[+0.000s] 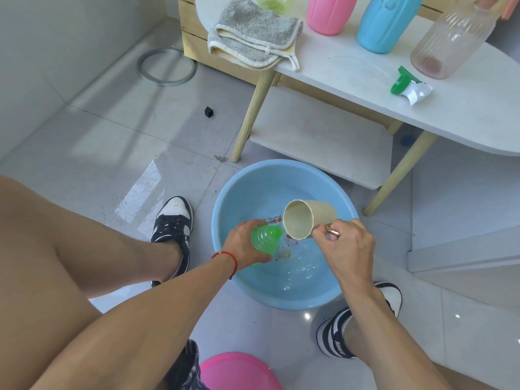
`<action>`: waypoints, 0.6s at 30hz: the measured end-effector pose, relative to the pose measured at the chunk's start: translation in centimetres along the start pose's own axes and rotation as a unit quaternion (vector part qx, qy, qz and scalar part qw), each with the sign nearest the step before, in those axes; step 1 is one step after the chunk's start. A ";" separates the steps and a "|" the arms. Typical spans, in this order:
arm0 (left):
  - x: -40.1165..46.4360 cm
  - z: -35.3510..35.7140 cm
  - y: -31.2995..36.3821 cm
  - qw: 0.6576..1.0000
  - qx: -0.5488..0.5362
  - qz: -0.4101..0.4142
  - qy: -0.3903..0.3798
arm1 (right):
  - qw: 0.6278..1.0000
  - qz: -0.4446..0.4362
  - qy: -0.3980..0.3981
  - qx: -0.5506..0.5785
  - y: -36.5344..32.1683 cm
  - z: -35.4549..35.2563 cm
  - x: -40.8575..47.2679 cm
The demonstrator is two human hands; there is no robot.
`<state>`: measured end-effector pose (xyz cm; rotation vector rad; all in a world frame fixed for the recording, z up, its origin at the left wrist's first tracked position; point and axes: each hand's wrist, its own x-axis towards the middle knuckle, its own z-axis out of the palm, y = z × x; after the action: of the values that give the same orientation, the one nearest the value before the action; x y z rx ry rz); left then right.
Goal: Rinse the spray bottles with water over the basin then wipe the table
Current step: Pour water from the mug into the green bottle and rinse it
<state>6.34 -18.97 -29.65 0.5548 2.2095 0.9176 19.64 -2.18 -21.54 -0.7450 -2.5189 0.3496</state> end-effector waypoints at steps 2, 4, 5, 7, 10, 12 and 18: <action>0.0 0.0 0.0 1.000 -0.001 0.001 0.000 | 1.000 -0.013 0.011 -0.003 0.2 0.0 0.0; 0.0 -0.1 0.0 1.000 0.000 -0.001 -0.003 | 1.000 -0.023 0.020 -0.004 0.3 0.1 0.0; 0.0 0.0 0.0 1.000 0.002 -0.001 -0.006 | 0.999 -0.028 0.024 -0.004 0.4 0.1 0.0; 0.0 0.0 0.0 1.000 0.006 0.000 -0.009 | 0.999 -0.036 0.032 -0.007 0.7 0.2 0.0; 0.0 0.0 0.0 1.000 0.011 -0.001 -0.014 | 0.998 -0.047 0.048 -0.010 0.9 0.2 0.1; 0.0 0.1 0.0 1.000 0.014 -0.003 -0.017 | 0.996 -0.062 0.065 -0.013 1.0 0.2 0.1; 0.1 0.3 0.0 1.000 0.021 -0.006 -0.019 | 0.993 -0.085 0.084 -0.026 1.5 0.3 0.3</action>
<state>6.43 -18.79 -29.85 0.5748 2.2000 0.8491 19.94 -0.83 -22.29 -0.5504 -2.4181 0.1567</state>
